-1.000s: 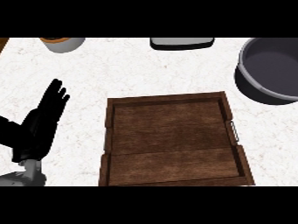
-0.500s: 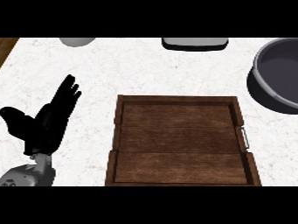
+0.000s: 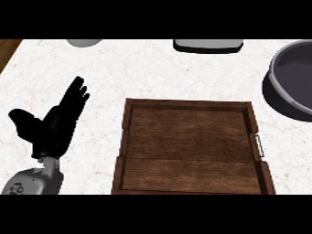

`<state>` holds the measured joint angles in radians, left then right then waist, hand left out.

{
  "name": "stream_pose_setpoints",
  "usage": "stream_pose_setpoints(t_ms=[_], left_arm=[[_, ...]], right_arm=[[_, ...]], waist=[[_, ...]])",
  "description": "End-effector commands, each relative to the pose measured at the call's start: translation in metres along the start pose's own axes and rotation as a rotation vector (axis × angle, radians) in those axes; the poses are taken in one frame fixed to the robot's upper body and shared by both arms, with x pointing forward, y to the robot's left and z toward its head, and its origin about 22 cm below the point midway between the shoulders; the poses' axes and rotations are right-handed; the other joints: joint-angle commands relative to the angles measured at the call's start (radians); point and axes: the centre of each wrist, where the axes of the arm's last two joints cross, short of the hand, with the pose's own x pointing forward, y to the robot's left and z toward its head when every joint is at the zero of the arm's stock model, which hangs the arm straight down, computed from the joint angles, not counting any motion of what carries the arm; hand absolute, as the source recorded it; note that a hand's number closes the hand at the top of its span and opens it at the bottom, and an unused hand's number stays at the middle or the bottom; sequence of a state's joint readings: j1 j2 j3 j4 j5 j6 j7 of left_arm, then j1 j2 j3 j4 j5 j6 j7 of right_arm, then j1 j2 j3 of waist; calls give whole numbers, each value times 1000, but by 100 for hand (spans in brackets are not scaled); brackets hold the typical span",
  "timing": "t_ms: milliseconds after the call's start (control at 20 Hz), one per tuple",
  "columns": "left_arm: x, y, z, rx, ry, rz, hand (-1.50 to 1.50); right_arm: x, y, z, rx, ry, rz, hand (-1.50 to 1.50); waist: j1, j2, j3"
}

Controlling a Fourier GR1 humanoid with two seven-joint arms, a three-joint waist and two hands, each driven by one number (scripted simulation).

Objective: Pick the bell pepper from the tray and place it in the pot

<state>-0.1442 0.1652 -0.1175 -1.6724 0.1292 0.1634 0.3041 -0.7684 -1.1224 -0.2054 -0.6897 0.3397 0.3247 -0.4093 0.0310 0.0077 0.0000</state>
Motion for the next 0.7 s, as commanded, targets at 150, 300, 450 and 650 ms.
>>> stream_pose_setpoints(t_ms=[150,300,450,650], left_arm=[[6,7,-1,-8,-11,12,0],[12,3,1,-28,-2,8,0],[13,0,-7,-1,-14,-6,0],[-3,-9,-1,-8,-14,-19,0]], right_arm=[[-1,65,-29,61,-24,52,150],[5,74,-40,171,-15,22,150],[-10,78,-36,193,142,-154,-150],[-14,115,-39,280,188,-247,-150]], waist=[[6,2,1],[16,4,1],[14,8,1],[8,6,1]])
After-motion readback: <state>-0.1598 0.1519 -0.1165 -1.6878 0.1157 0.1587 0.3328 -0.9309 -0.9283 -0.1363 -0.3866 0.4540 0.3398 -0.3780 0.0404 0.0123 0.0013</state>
